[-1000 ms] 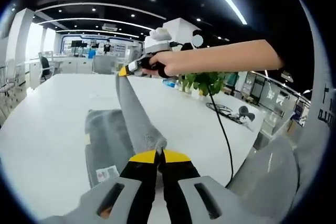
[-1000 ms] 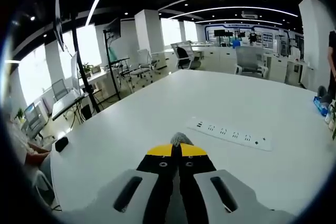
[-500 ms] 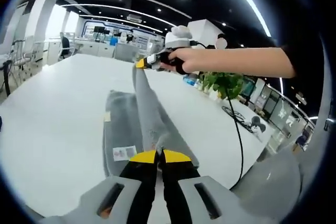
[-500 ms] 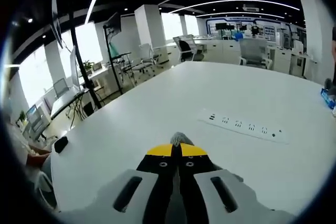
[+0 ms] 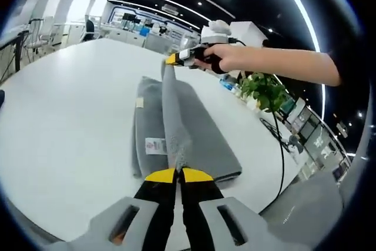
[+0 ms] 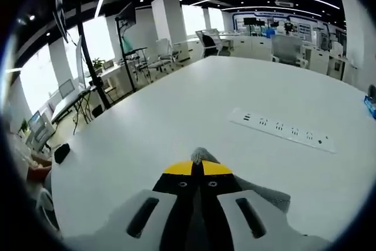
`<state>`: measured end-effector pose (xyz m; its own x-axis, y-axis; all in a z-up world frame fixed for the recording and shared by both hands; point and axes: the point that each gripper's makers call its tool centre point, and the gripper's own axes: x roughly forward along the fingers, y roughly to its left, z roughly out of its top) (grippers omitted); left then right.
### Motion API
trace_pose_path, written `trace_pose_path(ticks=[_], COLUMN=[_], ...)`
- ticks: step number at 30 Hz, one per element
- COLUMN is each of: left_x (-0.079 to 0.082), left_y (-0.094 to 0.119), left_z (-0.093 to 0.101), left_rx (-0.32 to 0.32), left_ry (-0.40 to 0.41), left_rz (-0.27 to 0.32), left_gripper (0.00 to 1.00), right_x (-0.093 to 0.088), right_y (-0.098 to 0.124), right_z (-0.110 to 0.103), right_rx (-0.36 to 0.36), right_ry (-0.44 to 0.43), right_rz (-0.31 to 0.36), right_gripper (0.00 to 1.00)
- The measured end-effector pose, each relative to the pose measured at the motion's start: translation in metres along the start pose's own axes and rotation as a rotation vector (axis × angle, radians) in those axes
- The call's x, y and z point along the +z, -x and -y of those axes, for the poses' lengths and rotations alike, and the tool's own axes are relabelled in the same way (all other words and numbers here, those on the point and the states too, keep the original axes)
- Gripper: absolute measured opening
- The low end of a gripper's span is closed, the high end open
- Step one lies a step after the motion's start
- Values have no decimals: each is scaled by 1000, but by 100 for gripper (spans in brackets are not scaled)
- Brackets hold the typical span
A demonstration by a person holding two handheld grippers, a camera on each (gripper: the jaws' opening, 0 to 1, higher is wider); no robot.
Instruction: Fold the towel on the table until its edges align and the towel forms a compact rectangular stack.
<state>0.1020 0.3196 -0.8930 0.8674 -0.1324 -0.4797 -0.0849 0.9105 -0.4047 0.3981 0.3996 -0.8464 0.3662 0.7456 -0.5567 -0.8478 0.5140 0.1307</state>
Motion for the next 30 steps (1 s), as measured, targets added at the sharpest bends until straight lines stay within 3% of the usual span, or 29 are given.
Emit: trace_pose_path(ticks=[17,23,27,30], left_x=[-17,-20,-19,-22], left_y=[-7,-7,-7,-4], left_z=[-17,-17,-16,-16], left_rx=[36,34,28,29], left_ry=[-16,-27,-61,-83], left_rz=[-74,-106,-125,-173], left_gripper=[2,2,3,3], right_x=[-22,-18,-16,-17], right_y=[-31,-30,-24,-19], right_z=[-8,-14,-5,0], right_rx=[20,58,43,36], right_ry=[36,38,9,9], right_rz=[-55,-35,-33,-37], right_gripper=[2,6,8,12])
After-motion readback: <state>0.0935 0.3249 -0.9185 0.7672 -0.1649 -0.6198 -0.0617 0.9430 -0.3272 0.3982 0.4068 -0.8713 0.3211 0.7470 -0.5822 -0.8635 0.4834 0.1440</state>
